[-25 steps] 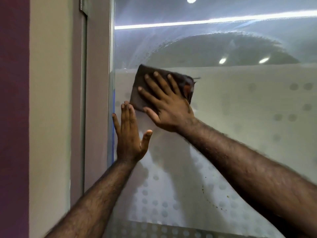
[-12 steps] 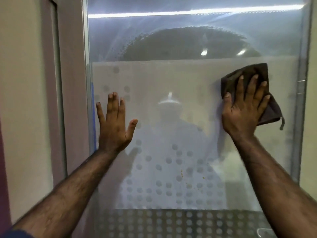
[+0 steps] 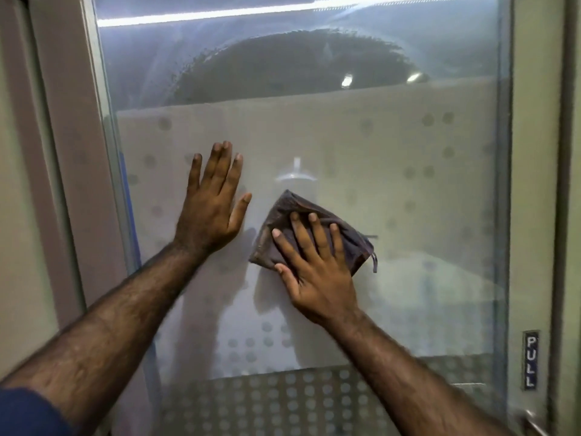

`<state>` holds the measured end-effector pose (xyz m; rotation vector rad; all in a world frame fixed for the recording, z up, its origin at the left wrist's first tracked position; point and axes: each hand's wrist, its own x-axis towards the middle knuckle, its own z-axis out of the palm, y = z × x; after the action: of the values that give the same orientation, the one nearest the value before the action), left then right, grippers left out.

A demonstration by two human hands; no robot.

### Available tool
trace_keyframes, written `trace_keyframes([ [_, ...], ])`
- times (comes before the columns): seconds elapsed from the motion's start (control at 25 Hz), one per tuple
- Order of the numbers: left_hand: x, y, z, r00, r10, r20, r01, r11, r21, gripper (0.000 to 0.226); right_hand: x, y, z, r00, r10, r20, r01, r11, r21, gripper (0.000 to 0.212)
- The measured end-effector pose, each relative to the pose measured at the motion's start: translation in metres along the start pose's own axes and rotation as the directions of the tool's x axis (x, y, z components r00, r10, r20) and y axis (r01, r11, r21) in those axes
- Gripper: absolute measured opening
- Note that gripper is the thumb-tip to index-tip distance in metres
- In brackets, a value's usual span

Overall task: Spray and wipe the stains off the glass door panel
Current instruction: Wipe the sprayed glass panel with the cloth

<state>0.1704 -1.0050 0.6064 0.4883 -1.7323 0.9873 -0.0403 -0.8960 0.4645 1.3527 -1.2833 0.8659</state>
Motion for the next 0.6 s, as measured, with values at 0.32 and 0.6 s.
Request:
trace_keyframes([
  [0.32,-0.015,-0.001,0.005,1.0,0.028,-0.005,-0.028,0.999,-0.017,0.072,-0.046,0.122,-0.039,0.811,0.549,-0.199,-0.578,0.805,-0.132,0.068],
  [0.6,-0.01,0.012,-0.002,0.999,-0.003,0.042,0.002,1.0,0.019,0.068,0.042,0.052,-0.022,0.862,0.473,-0.181,-0.487,0.873,-0.04,0.07],
])
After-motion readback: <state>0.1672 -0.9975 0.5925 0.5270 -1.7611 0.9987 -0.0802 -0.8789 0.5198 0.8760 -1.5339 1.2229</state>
